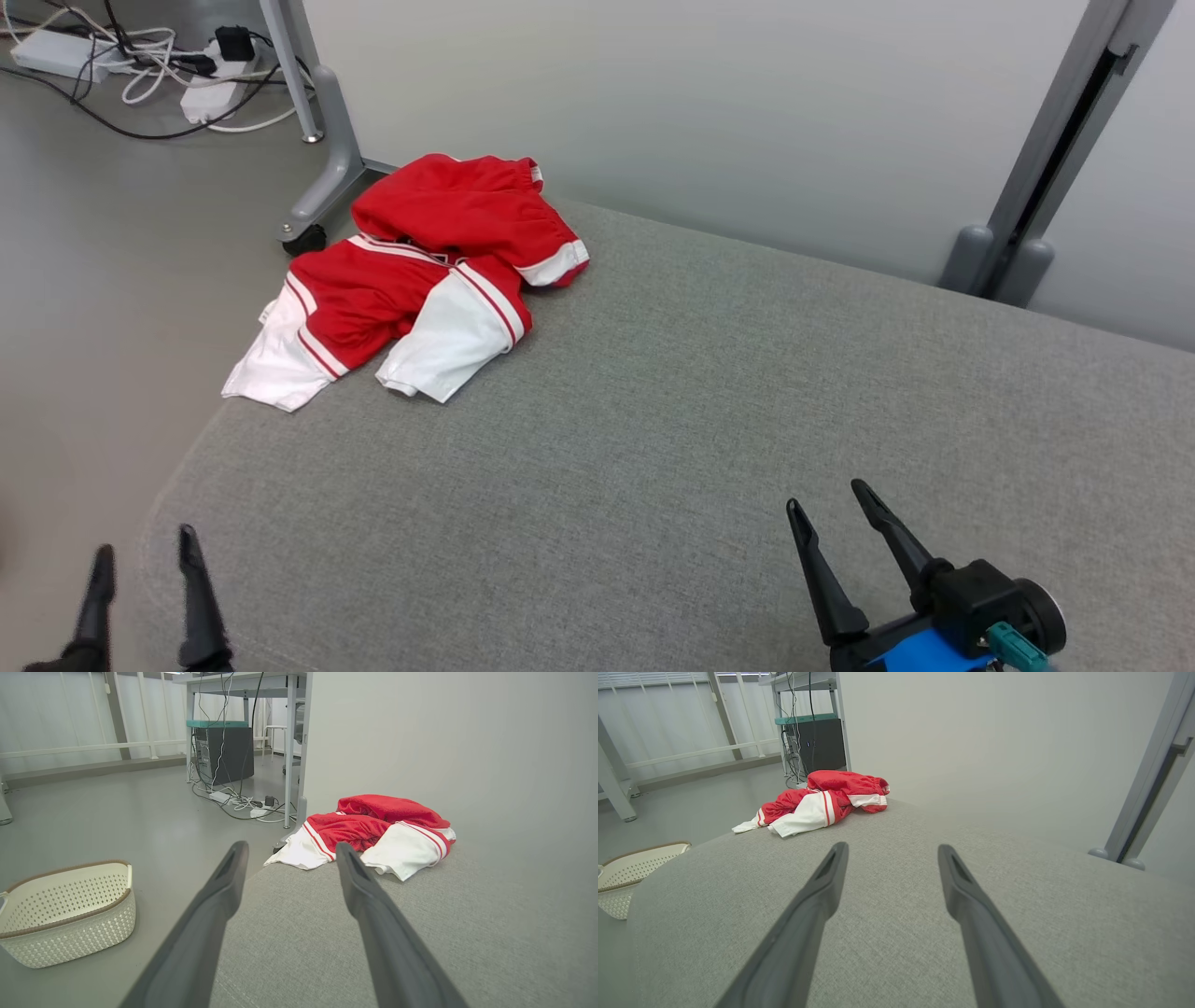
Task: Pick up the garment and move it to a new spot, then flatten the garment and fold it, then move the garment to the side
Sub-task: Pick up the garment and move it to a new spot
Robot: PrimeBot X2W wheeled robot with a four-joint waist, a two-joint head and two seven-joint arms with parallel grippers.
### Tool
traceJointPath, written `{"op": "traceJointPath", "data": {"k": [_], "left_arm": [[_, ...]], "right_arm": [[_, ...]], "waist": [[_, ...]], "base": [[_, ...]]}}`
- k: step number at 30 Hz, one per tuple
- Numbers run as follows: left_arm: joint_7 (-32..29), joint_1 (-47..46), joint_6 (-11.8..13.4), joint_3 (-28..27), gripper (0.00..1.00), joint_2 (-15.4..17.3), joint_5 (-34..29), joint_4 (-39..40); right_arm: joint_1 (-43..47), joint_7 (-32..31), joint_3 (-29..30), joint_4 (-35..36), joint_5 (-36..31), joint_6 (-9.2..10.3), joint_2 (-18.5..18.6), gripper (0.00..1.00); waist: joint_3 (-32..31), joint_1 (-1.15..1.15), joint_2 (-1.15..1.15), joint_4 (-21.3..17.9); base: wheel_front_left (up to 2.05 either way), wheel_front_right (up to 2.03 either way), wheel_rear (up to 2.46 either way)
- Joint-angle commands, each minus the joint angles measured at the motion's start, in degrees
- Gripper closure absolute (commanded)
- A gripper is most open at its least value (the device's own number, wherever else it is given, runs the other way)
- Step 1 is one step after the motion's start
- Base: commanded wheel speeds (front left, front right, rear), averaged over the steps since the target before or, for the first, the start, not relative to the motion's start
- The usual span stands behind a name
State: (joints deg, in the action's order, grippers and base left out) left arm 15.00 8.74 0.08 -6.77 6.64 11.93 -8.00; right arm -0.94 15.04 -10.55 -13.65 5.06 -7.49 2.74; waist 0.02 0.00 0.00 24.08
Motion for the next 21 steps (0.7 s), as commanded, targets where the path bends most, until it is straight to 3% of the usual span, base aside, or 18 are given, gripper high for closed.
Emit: {"op": "traceJointPath", "data": {"k": [1, 8, 12, 18, 21], "left_arm": [[0.07, -2.24, 0.51, -1.31, 0.0, 1.9, 0.18, 1.02], [-4.5, -15.68, -1.84, -2.89, 0.0, 10.9, -0.25, 3.55], [-9.64, -26.59, -4.83, -1.11, 0.0, 14.76, 1.95, -1.35], [-17.83, -40.96, -7.15, 1.92, 0.0, 16.24, 9.7, -15.89], [-19.79, -43.58, -7.48, 4.33, 0.0, 16.6, 10.63, -20.19]], "right_arm": [[-0.35, 0.22, 0.65, 0.52, -0.92, -0.01, 0.26, 0.0], [-3.8, 0.22, 3.04, 2.54, -5.33, -0.01, 0.28, 0.0], [-6.47, 0.22, 3.59, 3.58, -8.24, -0.01, 0.27, 0.0], [-12.54, 0.22, 3.06, 4.64, -12.95, -0.01, 0.25, 0.0], [-14.38, 0.22, 3.13, 5.29, -14.34, -0.01, 0.26, 0.0]], "waist": [[0.86, 0.0, 0.0, -0.54], [7.08, 0.0, 0.0, -2.95], [11.81, 0.0, 0.0, -4.9], [18.54, 0.0, 0.0, -7.72], [20.4, 0.0, 0.0, -8.61]], "base": [[0.0, 0.0, 0.0], [0.0, 0.0, 0.0], [0.0, 0.0, 0.0], [0.0, 0.0, 0.0], [0.0, 0.0, 0.0]]}}
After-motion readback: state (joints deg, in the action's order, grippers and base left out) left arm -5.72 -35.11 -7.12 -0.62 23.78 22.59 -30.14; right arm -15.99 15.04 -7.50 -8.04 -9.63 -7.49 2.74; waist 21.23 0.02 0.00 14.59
